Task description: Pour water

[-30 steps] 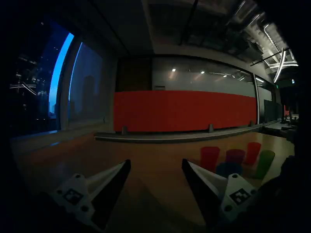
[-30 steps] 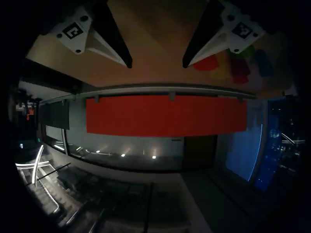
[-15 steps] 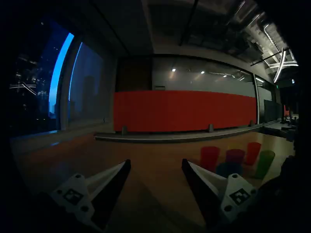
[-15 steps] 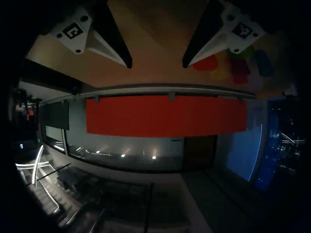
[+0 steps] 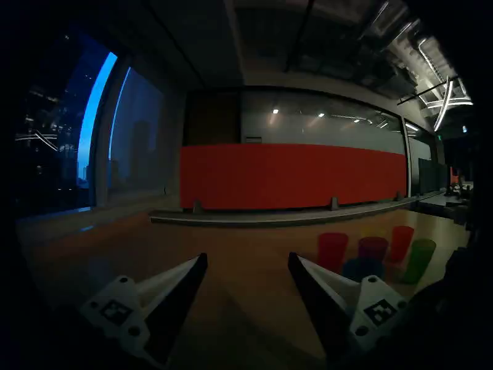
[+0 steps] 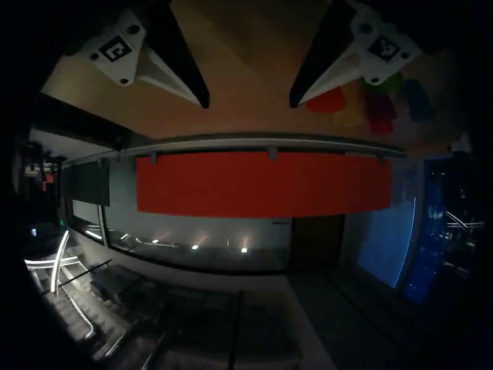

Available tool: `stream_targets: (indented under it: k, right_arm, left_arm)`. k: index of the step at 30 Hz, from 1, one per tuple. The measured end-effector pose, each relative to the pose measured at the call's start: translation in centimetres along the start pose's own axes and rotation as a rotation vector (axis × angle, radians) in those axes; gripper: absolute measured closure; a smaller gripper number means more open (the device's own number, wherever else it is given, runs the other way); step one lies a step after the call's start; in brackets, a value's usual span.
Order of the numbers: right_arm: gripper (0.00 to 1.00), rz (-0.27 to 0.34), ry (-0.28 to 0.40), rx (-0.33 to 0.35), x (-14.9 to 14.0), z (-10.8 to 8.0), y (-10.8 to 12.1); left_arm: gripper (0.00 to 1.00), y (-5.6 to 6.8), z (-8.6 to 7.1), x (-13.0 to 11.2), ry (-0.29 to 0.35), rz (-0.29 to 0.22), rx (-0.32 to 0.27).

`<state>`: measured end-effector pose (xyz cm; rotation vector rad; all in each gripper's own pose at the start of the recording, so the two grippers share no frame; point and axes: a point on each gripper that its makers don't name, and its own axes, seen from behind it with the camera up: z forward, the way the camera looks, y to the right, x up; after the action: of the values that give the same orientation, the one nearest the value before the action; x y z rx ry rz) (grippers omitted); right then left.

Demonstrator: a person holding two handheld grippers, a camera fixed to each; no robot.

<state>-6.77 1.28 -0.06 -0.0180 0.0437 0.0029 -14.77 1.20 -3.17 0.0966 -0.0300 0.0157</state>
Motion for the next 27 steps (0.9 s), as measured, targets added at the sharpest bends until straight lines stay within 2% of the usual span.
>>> stream_targets:
  k: [27]
  right_arm:
    - [0.00, 0.000, 0.000, 0.000, -0.01, -0.03, -0.05]
  left_arm:
    - [0.02, 0.01, 0.09, 0.07, 0.000, 0.000, 0.000]
